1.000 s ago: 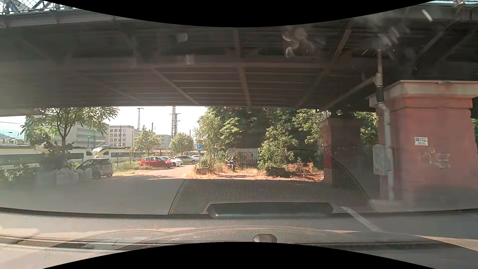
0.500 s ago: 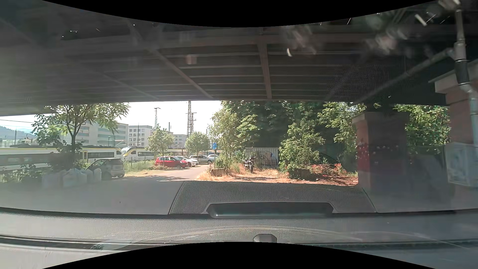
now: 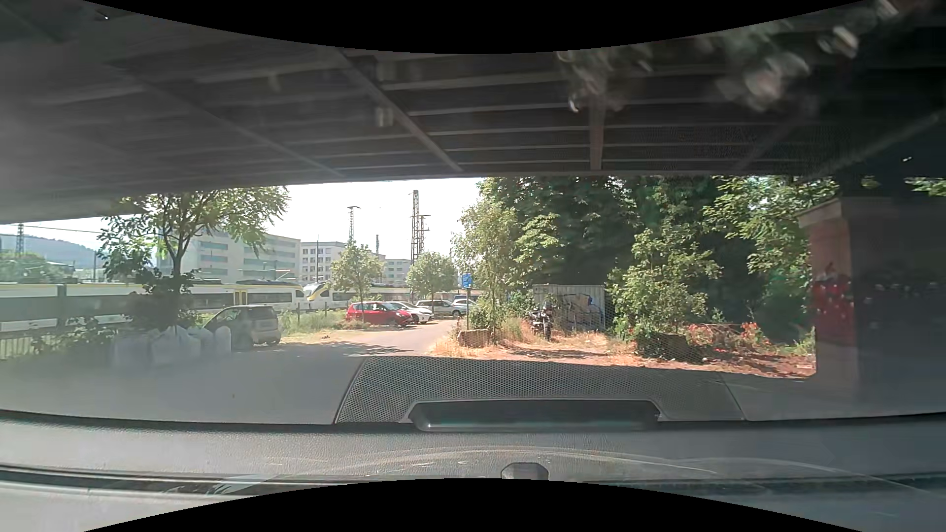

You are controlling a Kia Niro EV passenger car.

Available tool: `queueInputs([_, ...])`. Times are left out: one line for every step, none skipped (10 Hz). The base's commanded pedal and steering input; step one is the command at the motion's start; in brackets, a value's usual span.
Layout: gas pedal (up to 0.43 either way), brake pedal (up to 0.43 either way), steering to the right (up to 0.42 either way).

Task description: Follow the waypoints while adhering to traffic rules and regulations

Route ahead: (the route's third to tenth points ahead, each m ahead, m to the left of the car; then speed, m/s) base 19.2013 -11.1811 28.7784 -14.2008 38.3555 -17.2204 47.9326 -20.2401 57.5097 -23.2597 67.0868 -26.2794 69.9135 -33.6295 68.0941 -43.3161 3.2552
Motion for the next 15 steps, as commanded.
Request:
queueInputs([0.047,0.0,-0.257])
queueInputs([0.039,0.0,-0.257])
queueInputs([0.039,0.0,-0.257])
queueInputs([0.039,0.0,-0.257])
queueInputs([0.039,0.0,-0.256])
queueInputs([0.028,0.0,-0.256])
queueInputs([0.02,0.0,-0.256])
queueInputs([0.02,0.0,-0.253])
queueInputs([0.02,0.0,-0.25])
queueInputs([0.008,0.0,-0.241])
queueInputs([0.008,0.0,-0.226])
queueInputs([0.0,0.0,-0.214])
queueInputs([0.0,0.0,-0.203])
queueInputs([0.0,0.0,-0.186])
queueInputs([0.0,0.0,-0.17])
